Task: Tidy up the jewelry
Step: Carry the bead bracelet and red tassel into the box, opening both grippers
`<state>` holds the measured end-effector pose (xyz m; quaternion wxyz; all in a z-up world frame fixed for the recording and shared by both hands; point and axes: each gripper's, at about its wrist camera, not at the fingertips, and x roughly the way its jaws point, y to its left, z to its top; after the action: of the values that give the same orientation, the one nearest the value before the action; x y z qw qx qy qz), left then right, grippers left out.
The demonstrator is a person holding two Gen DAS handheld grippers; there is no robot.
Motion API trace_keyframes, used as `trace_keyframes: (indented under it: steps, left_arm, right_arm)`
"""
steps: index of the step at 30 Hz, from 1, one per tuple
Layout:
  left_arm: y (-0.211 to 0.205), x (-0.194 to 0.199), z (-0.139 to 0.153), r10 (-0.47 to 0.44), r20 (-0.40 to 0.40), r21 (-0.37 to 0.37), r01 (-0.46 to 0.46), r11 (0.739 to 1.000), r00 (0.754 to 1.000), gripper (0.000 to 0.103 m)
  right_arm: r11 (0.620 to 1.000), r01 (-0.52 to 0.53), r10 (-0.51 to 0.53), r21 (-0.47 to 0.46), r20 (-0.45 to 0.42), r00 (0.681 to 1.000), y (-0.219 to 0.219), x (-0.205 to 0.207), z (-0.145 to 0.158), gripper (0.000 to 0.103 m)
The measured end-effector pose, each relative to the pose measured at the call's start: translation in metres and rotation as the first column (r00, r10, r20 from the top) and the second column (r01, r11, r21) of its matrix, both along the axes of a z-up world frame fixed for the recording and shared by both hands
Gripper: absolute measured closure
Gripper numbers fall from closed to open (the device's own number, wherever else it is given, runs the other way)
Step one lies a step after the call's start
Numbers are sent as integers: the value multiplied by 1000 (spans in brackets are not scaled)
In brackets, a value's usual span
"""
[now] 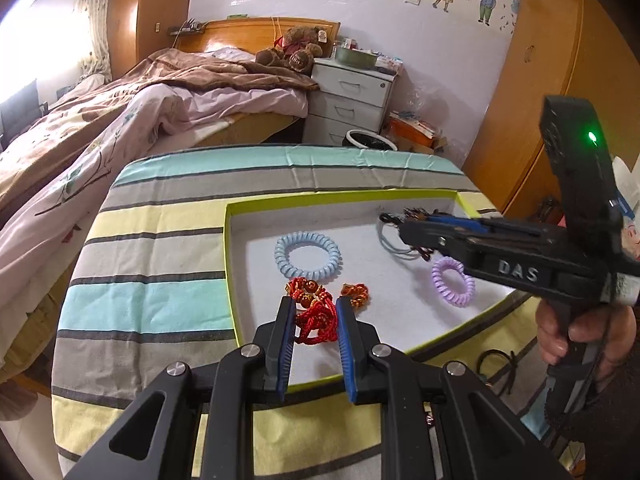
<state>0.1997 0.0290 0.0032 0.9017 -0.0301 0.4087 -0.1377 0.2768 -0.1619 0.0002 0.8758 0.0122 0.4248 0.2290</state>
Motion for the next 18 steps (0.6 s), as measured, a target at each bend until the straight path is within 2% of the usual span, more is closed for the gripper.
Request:
trace_keyframes:
  steps: [7,18]
  left_arm:
    - [2,10,-12,7,-31,1,-7,1000,999,82]
    - [4,14,-19,26,-60,-7,-27,1000,998,82]
  right_arm:
    - [999,-26,24,-32,-44,999,13,27,-18,74]
    - [997,-35,31,-62,-69,997,17,36,-29,74]
